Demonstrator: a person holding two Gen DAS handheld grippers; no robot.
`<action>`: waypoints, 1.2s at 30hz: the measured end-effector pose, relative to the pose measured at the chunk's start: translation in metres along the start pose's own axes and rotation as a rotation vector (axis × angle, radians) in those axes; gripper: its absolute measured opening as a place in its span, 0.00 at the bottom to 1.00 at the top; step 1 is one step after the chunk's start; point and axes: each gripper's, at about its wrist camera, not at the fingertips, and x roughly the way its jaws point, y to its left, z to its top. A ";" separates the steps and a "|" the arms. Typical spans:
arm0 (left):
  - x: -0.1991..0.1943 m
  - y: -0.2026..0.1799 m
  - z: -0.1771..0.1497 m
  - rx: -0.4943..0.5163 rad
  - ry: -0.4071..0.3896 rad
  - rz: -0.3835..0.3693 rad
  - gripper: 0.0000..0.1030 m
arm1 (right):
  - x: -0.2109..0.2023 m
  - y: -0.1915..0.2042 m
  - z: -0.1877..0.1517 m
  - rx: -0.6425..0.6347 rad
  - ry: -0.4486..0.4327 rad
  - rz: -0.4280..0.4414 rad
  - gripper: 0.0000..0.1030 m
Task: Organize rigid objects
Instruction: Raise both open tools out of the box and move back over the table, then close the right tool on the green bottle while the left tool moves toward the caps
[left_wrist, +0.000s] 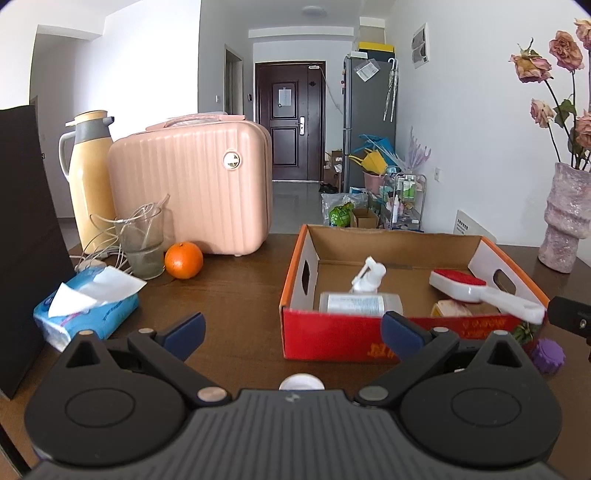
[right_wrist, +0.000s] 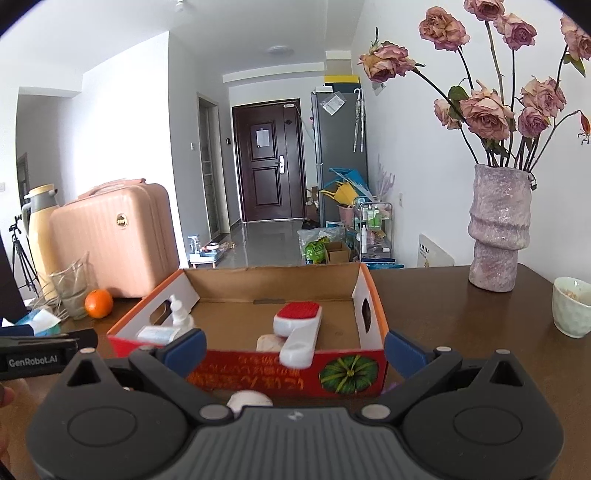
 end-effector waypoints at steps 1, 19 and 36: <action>-0.004 0.001 -0.003 0.000 0.002 0.000 1.00 | -0.002 0.000 -0.003 0.002 0.003 0.002 1.00; -0.039 0.018 -0.042 -0.005 0.049 -0.030 1.00 | -0.040 0.009 -0.048 -0.029 0.038 0.038 1.00; -0.050 0.018 -0.056 0.028 0.063 -0.063 1.00 | -0.042 0.018 -0.066 -0.067 0.072 0.039 1.00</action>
